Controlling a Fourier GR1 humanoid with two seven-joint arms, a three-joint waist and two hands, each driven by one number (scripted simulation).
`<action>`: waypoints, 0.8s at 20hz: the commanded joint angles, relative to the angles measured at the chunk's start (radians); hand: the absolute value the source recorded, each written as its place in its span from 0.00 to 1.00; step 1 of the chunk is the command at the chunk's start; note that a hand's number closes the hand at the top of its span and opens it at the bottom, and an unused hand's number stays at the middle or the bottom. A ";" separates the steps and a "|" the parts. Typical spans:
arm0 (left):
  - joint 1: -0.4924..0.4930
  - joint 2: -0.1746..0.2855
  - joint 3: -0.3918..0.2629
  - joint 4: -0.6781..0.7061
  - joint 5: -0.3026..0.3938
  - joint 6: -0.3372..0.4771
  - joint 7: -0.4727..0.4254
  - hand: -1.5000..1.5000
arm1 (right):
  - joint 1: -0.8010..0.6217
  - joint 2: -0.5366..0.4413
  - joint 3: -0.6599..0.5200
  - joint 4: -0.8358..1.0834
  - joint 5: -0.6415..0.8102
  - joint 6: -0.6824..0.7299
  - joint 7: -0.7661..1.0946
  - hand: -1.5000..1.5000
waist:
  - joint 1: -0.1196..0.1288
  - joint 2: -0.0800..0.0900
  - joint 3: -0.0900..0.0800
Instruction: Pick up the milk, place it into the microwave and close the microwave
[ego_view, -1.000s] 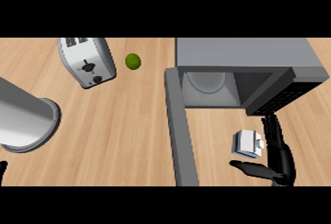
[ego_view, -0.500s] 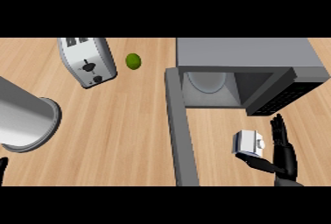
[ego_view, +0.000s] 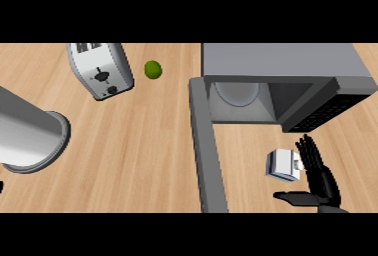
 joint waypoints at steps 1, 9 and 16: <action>-0.043 -0.004 0.004 -0.006 -0.001 0.026 0.030 0.00 | -0.012 0.014 0.048 0.077 0.011 0.184 -0.121 0.00 | 0.001 0.004 0.002; 0.031 -0.005 0.002 -0.020 0.026 -0.009 0.008 0.00 | -0.040 0.106 -0.020 -0.059 0.016 -0.251 -0.146 1.00 | -0.007 -0.004 -0.002; 0.039 -0.002 0.037 0.018 0.045 -0.042 -0.015 0.00 | 0.051 0.105 0.031 -0.230 -0.015 -0.101 -0.103 1.00 | -0.011 -0.005 -0.002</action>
